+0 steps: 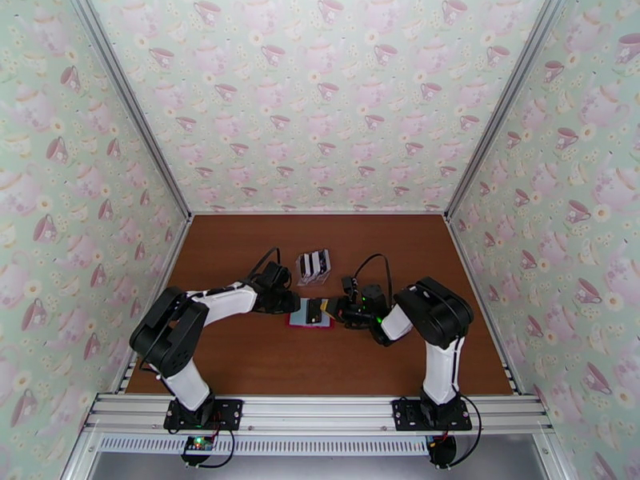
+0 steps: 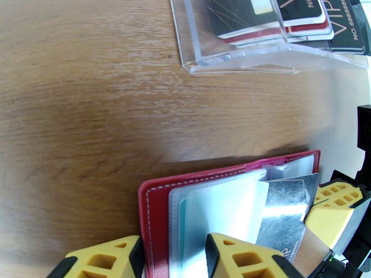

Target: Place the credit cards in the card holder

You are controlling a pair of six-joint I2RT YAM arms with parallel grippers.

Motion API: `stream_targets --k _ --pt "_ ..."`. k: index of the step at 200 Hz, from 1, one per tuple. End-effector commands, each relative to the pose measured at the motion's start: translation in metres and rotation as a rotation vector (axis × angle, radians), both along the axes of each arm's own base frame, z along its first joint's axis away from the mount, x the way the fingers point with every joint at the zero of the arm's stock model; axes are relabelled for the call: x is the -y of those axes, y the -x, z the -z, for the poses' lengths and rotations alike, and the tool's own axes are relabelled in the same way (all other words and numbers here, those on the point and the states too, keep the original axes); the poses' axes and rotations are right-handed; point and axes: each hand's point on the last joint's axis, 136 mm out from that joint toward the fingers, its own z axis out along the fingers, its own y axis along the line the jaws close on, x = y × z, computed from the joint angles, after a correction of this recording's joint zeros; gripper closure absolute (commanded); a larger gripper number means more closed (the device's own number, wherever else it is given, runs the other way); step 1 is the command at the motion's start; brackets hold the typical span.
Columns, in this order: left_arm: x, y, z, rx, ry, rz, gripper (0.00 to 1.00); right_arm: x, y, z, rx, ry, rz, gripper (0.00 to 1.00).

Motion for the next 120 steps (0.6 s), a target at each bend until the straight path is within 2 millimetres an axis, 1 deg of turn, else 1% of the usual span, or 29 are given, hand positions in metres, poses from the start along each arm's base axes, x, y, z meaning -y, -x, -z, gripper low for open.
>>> stream_targets --k 1,60,92,105,120 --pt "-0.008 0.032 0.049 -0.137 -0.050 0.008 0.57 -0.003 0.003 0.002 -0.005 -0.012 -0.005 1.00" --pt "-0.007 0.035 0.052 -0.145 -0.041 0.004 0.57 -0.010 0.006 0.006 -0.001 0.022 -0.014 1.00" --pt "-0.008 0.036 0.052 -0.145 -0.040 0.001 0.57 -0.013 0.009 0.015 -0.014 0.072 -0.017 1.00" --pt "-0.008 0.036 0.052 -0.145 -0.039 -0.001 0.57 -0.012 0.009 0.019 -0.023 0.100 -0.016 0.96" --pt "-0.008 0.037 0.053 -0.148 -0.038 -0.003 0.57 -0.012 0.010 0.022 -0.031 0.119 -0.015 0.95"
